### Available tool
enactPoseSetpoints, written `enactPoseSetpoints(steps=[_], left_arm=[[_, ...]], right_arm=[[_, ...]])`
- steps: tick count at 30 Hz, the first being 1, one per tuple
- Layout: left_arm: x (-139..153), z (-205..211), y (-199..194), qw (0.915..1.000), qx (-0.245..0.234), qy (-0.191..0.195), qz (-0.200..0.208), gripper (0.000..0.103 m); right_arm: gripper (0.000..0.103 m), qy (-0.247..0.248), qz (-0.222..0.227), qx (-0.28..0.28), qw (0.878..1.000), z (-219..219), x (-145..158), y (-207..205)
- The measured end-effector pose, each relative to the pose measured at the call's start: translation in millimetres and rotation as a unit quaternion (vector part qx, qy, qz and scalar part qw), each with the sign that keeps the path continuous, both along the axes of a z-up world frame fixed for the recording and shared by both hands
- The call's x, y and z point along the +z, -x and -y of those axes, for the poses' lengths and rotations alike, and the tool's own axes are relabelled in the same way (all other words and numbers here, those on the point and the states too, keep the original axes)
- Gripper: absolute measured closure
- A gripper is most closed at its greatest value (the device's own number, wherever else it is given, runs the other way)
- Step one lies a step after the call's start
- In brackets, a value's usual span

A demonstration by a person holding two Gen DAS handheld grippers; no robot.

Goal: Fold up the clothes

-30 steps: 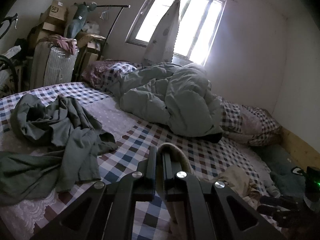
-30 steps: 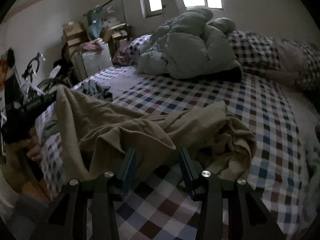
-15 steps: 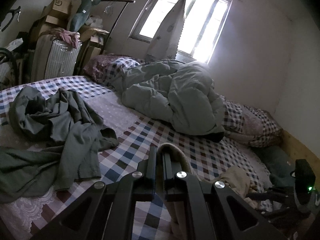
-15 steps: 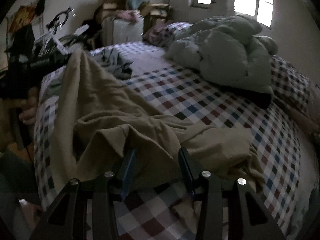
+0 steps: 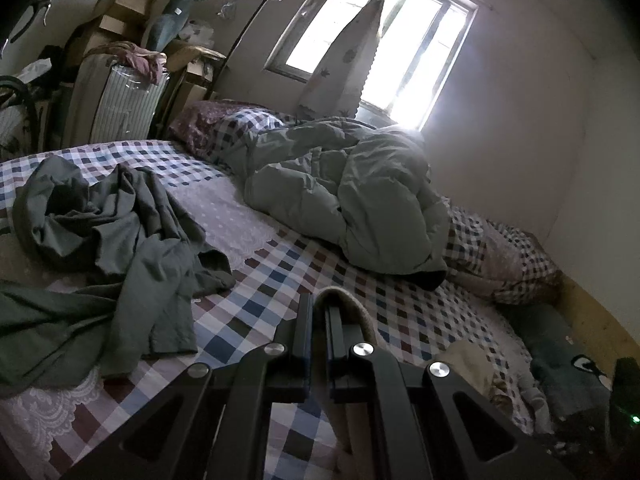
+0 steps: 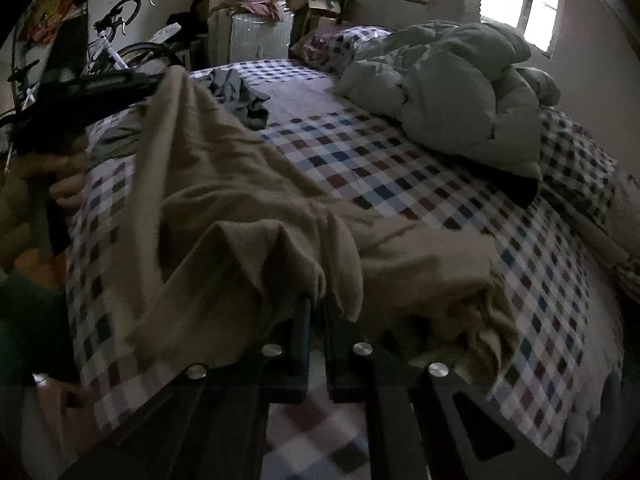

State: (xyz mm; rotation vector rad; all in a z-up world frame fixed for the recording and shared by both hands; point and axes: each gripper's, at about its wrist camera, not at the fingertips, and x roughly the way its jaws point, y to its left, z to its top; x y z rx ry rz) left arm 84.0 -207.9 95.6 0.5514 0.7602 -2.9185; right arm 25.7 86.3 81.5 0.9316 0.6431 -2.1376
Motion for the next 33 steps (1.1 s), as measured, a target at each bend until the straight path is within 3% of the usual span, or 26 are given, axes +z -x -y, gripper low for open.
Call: enactPoseSetpoints(steps=[12, 20, 30, 33], left_arm=[[-2, 8, 0, 0.9999, 0.001, -0.016, 0.006, 0.099], [-6, 11, 3, 0.9998, 0.003, -0.016, 0.015, 0.099], [-10, 12, 7, 0.9996, 0.006, 0.002, 0.026, 0.099], [-10, 11, 8, 0.9995, 0.007, 0.008, 0.029, 0.099]], right_arm=[[0.099, 0.027, 0.018, 0.019, 0.999, 1, 10, -108], [0.099, 0.049, 0.057, 0.089, 0.993, 37, -4, -167], [0.093, 0.029, 0.064, 0.142, 0.987, 62, -30, -200], [0.092, 0.046, 0.077, 0.146, 0.985, 54, -32, -201]])
